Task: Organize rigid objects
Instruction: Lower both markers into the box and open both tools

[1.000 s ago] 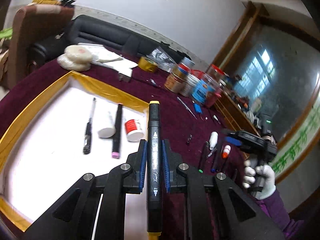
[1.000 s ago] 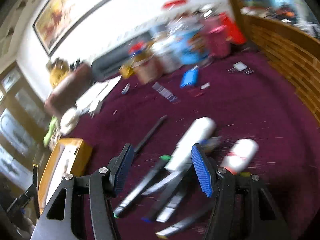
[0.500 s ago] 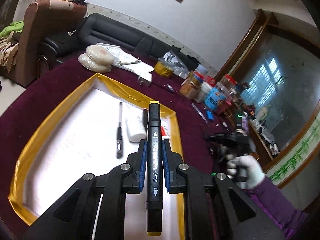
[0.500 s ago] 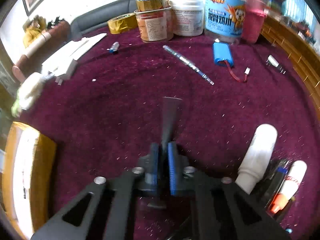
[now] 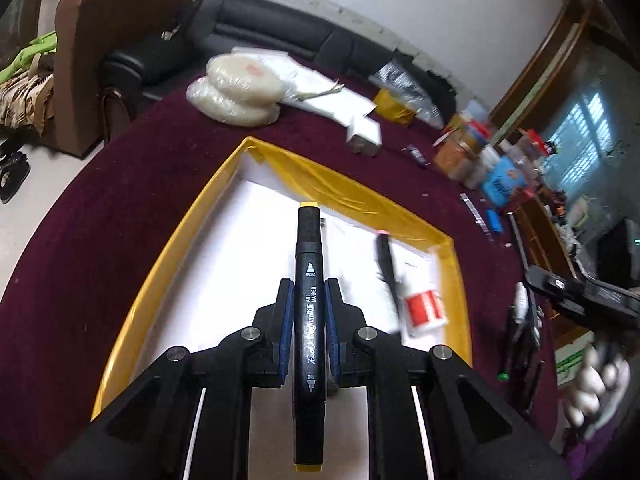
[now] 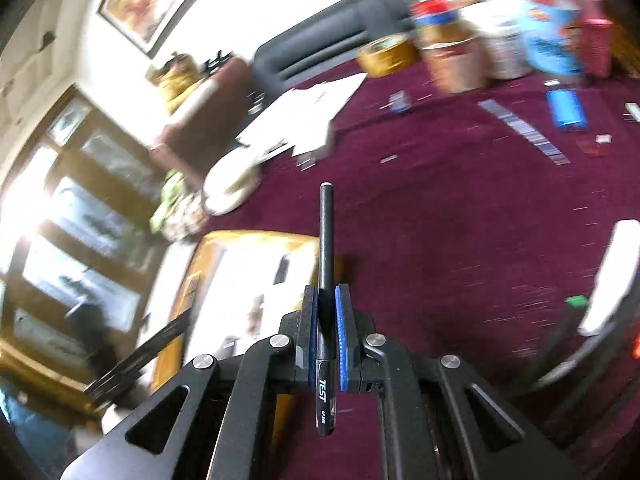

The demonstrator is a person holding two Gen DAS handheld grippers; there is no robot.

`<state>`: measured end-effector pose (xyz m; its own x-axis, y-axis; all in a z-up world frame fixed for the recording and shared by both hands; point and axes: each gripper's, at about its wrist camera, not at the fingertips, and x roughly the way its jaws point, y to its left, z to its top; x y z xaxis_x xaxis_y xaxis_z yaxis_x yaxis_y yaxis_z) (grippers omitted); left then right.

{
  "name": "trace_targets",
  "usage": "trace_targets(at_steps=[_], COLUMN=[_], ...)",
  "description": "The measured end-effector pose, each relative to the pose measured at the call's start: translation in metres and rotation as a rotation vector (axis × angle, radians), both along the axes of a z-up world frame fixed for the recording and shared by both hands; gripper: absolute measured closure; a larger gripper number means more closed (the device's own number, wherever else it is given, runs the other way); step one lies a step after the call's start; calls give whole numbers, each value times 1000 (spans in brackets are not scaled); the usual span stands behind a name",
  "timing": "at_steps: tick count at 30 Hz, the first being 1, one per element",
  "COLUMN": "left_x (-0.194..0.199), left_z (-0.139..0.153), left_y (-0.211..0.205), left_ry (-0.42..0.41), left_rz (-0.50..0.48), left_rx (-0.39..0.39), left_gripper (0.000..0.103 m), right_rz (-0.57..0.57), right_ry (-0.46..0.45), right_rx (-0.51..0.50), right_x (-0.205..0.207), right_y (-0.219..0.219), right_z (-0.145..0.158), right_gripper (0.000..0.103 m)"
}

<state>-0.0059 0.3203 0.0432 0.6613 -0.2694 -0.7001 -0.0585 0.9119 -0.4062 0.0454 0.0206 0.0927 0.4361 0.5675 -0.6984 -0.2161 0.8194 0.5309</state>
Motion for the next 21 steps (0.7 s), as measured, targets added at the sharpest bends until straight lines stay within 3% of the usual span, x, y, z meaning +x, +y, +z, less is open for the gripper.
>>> trace_targets(at_steps=[4,11,17,20,21], left_x=[23,36,21,-3,-17], left_z=[-15,-26,-19,-2,7], left_y=[4,8,26,33,37], left_ry=[61,88,73,17,-18], left_rz=[16,30,81,89,100], left_rx=[33,62,-13,-54,-65], left_gripper=[91,90,89,73,62], right_rz=[85,169,193,204,206], right_ry=[44,108,148,151,153], right_rx=[24,28,-10,-47,-53], right_x=[0,10,19,23,24], right_y=[47,122,165,182,185], right_z=[-12,-33,-49,-56,-57], right_gripper=[95,95,95,95,95])
